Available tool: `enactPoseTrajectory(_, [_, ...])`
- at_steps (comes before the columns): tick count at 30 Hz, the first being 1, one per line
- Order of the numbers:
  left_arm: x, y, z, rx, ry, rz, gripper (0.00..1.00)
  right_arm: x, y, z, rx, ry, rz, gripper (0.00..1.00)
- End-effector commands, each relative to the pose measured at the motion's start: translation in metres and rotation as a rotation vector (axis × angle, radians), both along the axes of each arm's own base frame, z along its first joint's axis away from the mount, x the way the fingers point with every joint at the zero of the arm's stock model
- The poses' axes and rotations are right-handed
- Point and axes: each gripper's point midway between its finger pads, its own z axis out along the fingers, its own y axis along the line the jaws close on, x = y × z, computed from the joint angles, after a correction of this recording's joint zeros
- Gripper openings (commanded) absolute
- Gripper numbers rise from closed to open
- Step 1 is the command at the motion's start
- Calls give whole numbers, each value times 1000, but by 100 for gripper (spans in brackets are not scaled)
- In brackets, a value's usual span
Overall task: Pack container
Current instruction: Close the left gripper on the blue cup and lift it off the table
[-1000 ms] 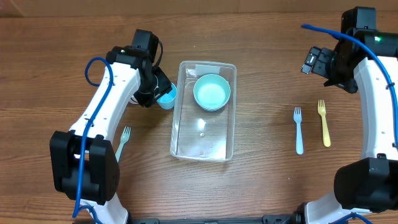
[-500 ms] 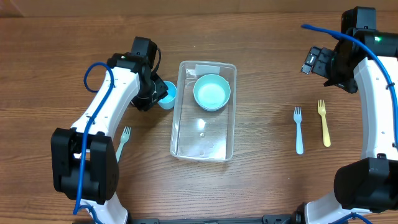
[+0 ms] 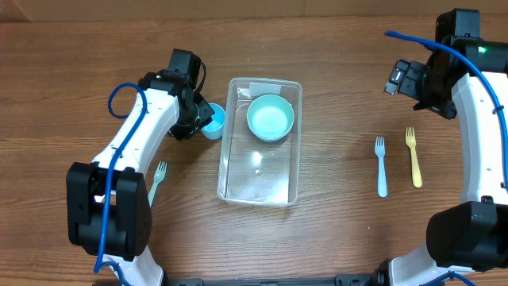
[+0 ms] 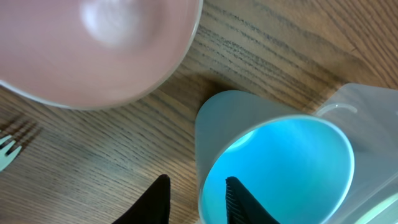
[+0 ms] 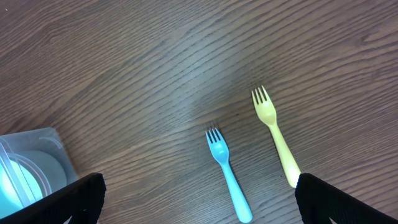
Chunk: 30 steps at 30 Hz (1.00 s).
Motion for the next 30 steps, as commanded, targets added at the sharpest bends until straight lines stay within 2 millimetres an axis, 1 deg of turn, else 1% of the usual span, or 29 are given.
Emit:
enactPoseTrajectory(1, [-1, 5, -9, 19, 14, 6, 27, 2, -2, 16, -11, -48, -6, 100])
enactPoseTrajectory(7, [0, 4, -18, 25, 31, -13, 24, 2, -2, 16, -11, -48, -6, 100])
enactPoseTrajectory(9, [-1, 4, -20, 26, 36, -13, 20, 2, -2, 16, -11, -48, -6, 100])
enactPoseTrajectory(18, [0, 3, -20, 24, 32, -52, 6, 2, -2, 16, -11, -48, -6, 100])
enactPoseTrajectory(22, [1, 3, -18, 30, 25, -89, 4, 2, -2, 16, -11, -48, -6, 100])
enactPoseTrajectory(26, [5, 2, -10, 35, 13, -119, 4, 2, -2, 16, -11, -48, -6, 100])
enactPoseTrajectory(30, [14, 4, 14, 56, -10, -139, 4, 2, -2, 16, -11, -48, -6, 100])
